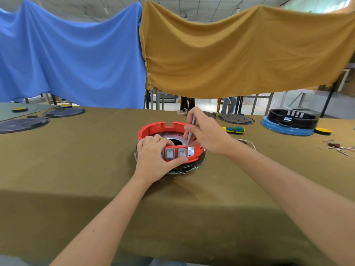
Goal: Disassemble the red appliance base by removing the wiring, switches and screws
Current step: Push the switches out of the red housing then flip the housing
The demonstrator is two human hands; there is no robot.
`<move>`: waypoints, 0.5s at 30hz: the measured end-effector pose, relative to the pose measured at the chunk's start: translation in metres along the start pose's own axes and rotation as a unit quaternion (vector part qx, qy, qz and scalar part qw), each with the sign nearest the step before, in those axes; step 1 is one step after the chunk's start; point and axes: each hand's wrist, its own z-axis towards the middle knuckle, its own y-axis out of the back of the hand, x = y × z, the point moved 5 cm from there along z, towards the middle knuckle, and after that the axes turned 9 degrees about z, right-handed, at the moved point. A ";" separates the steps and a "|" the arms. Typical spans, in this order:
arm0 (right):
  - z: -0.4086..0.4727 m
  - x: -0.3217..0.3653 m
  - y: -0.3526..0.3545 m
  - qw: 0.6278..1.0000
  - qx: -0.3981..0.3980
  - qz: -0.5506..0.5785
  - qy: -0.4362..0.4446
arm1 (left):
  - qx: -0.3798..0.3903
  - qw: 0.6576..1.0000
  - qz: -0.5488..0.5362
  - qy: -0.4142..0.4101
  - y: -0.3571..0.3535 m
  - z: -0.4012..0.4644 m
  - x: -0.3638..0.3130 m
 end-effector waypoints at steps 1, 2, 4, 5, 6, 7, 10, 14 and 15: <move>-0.001 0.000 -0.001 1.000 0.003 -0.004 0.007 | -0.001 1.000 0.002 -0.001 0.000 0.000 0.000; -0.001 0.000 -0.002 1.000 0.003 -0.003 0.012 | -0.002 1.000 0.003 -0.002 0.000 0.000 0.000; 0.001 0.001 -0.003 1.000 0.006 -0.003 0.019 | -0.001 1.000 0.005 -0.001 0.000 0.000 -0.001; 0.001 0.001 -0.003 1.000 0.011 -0.005 0.020 | -0.001 1.000 0.004 -0.001 0.000 0.000 -0.001; 0.001 0.001 -0.002 1.000 0.015 -0.008 0.018 | 0.000 1.000 0.003 -0.001 0.000 0.000 -0.001; 0.001 0.000 -0.001 1.000 0.015 -0.007 0.017 | -0.001 1.000 0.003 -0.001 0.000 0.000 -0.001; -0.003 -0.001 0.000 1.000 -0.007 0.021 0.015 | -0.004 1.000 0.003 -0.001 0.000 0.000 -0.001; 0.001 0.004 -0.003 1.000 0.015 -0.003 0.010 | 0.000 1.000 0.007 -0.003 0.000 0.000 -0.001; 0.003 0.005 -0.003 1.000 0.023 -0.012 0.008 | -0.001 1.000 0.005 -0.003 0.000 0.000 -0.001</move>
